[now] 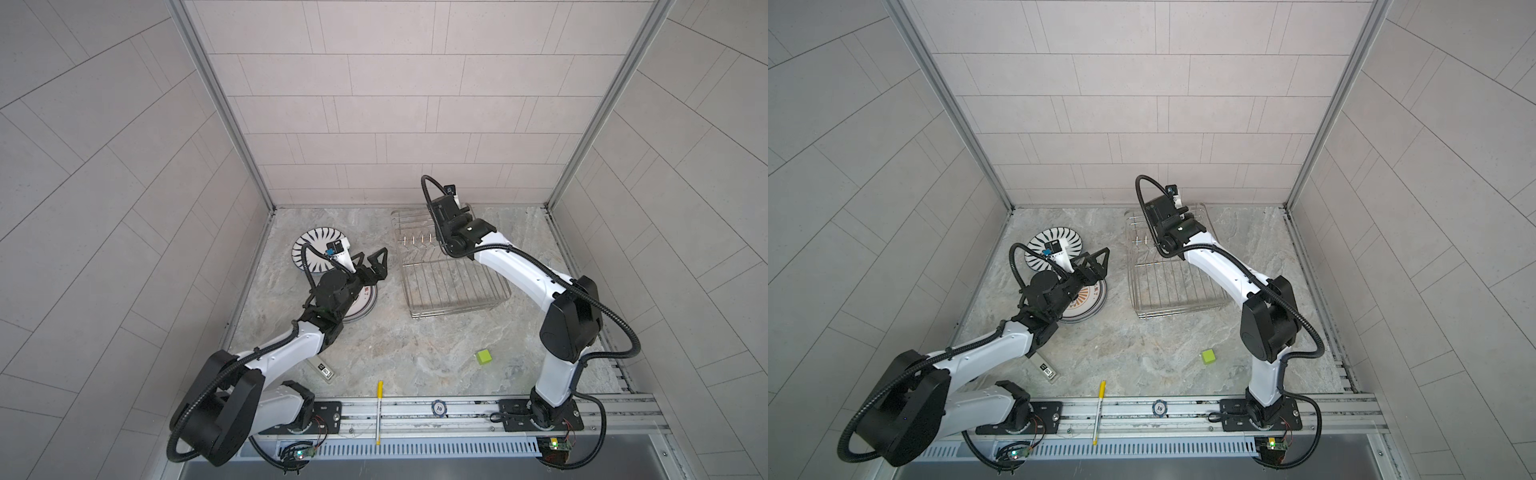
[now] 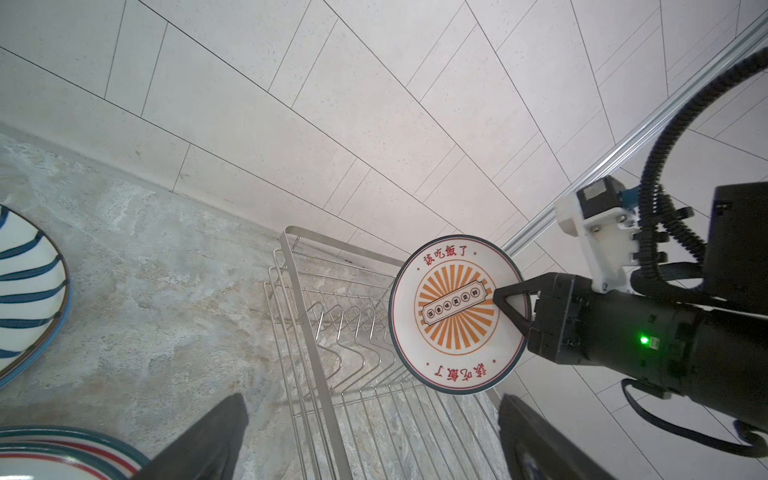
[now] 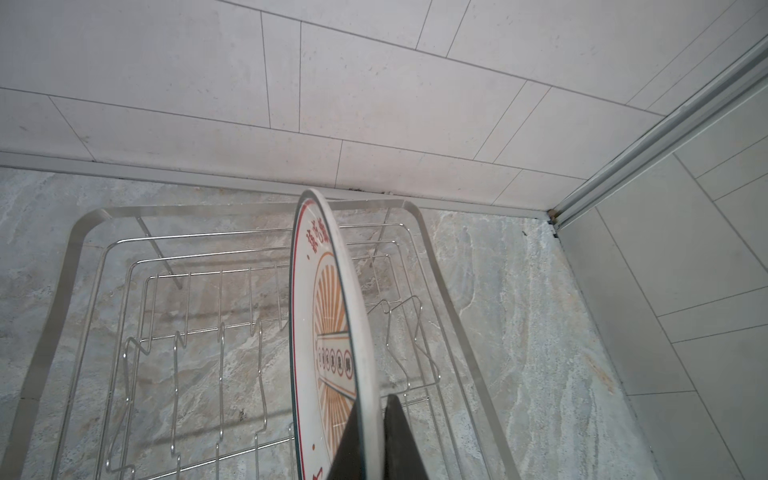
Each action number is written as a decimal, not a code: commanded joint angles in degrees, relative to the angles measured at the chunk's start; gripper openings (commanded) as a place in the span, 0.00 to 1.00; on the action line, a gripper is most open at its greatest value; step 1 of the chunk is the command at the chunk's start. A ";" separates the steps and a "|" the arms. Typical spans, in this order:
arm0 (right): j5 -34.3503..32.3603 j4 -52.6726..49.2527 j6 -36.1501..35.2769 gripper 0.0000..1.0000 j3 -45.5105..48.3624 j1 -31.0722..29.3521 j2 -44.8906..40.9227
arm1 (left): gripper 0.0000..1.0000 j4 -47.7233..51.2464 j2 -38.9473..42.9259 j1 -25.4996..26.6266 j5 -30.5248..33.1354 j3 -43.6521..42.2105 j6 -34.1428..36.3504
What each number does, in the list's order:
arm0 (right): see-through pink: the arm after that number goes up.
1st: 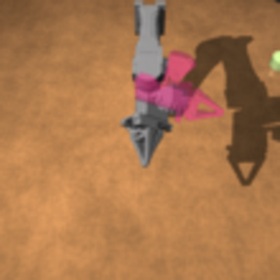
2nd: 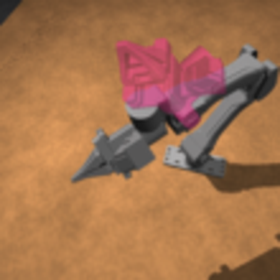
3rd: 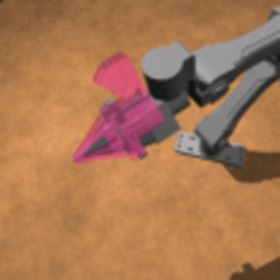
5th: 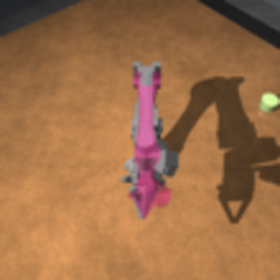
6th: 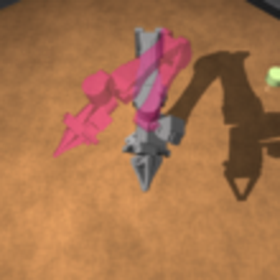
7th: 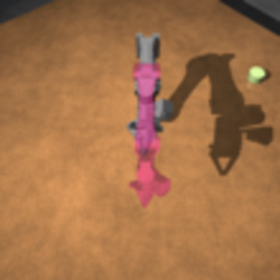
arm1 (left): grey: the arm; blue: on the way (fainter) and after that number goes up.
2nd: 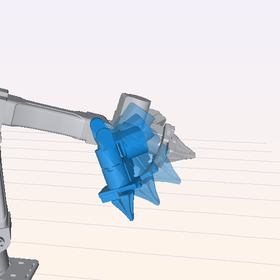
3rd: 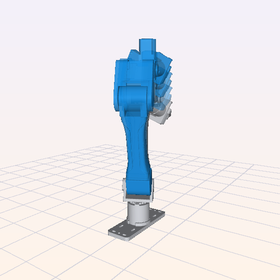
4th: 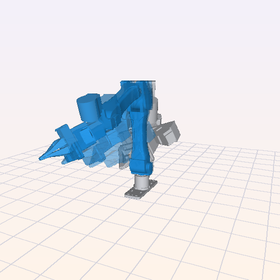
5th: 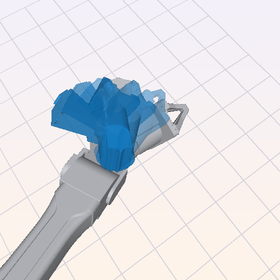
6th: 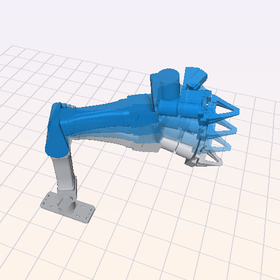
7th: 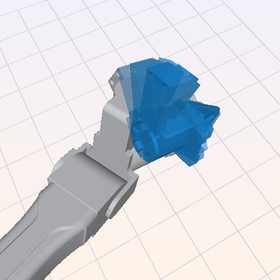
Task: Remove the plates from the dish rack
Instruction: 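Grip the last red-text plate in the rack with the right gripper, then lift the plate out and pass it to the left gripper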
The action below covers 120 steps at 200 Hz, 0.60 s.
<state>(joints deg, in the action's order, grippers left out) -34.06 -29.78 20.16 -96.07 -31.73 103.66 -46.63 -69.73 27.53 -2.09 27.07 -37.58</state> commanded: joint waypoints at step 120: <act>18.36 10.78 -1.61 0.00 18.89 -0.02 -28.10 | 1.00 0.71 6.26 0.17 -6.43 -2.20 3.73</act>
<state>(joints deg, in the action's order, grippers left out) -24.49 -24.10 18.00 -79.18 -31.81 80.23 -46.30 -65.69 27.53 -5.32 25.17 -35.53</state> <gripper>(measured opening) 0.096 0.999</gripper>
